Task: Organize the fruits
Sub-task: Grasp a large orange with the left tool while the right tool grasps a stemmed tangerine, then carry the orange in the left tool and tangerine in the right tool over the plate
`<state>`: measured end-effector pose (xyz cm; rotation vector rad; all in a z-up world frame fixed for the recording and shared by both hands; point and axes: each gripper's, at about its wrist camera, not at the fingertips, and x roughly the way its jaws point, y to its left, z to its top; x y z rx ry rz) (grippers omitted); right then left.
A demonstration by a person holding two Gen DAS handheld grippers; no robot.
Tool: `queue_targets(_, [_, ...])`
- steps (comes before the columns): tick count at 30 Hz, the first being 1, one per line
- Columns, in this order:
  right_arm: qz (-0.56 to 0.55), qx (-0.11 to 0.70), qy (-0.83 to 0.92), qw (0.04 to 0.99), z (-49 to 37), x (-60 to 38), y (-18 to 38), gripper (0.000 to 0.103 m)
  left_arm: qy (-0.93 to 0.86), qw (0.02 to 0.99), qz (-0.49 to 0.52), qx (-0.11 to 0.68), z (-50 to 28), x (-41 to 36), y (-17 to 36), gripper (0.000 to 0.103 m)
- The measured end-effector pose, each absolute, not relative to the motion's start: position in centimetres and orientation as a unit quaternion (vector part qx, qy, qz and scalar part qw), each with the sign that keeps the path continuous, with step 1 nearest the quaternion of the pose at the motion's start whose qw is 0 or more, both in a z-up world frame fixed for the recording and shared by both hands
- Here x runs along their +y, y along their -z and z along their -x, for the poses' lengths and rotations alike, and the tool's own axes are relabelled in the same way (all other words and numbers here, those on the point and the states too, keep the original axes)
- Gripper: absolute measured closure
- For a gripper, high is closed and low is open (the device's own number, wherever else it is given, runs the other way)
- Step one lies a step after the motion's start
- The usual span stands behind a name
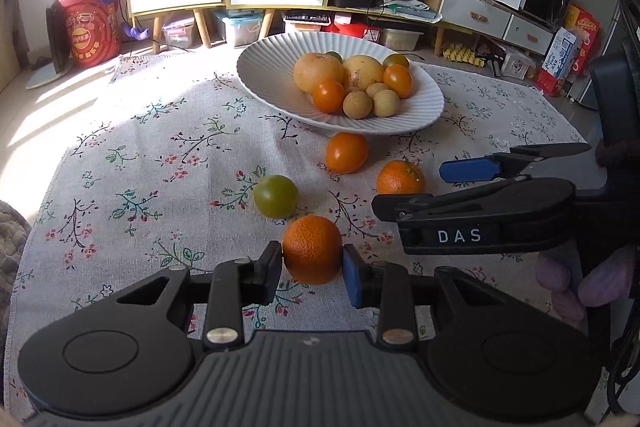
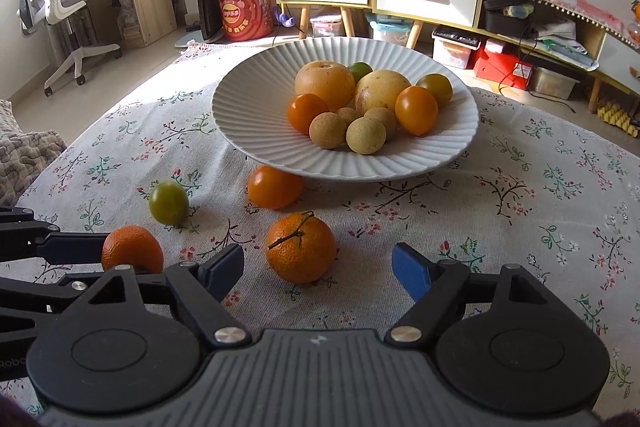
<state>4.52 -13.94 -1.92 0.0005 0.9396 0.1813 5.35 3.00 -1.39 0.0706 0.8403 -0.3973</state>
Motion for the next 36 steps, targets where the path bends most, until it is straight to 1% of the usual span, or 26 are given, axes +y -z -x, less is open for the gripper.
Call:
queue_targets(1, [0.001,0.453,-0.087,0.887,-4.5,-14.0,2.0,0.034,0.192,0.893,-0.034,0.405,-5.4,3.0,1.4,0.085])
queue_targets(3, [0.0,0.456,-0.085,0.886,-4.7,-14.0,2.1,0.042,0.193,0.893,-0.035,0.405,-5.4,3.0,1.4,0.085])
queue_targets(7, [-0.006,0.455,-0.086,0.886,-4.7,-14.0,2.0,0.047,0.193,0.893,-0.033,0.406,-5.5,3.1,1.4,0.085])
queue_targets(10, [-0.005,0.455,-0.091,0.886,-4.7,-13.8,1.9,0.053,0.193,0.893,-0.033,0.406,-5.6,3.1,1.4,0.085])
queue_targets(13, [-0.007,0.456,-0.098,0.884,-4.7,-13.8,1.9,0.062,0.193,0.893,-0.033,0.406,-5.6,3.1,1.4,0.085])
queue_targets(14, [-0.008,0.457,-0.1,0.884,-4.7,-13.8,1.9,0.067,0.193,0.893,-0.034,0.406,-5.6,3.1,1.5,0.085])
queue_targets(19, [-0.005,0.458,-0.101,0.883,-4.6,-13.7,1.7,0.069,0.193,0.893,-0.033,0.406,-5.6,3.1,1.5,0.085])
queue_targets(36, [-0.024,0.464,-0.093,0.881,-4.5,-14.7,-0.3,0.069,0.201,0.899,-0.016,0.388,-6.0,2.8,0.3,0.085])
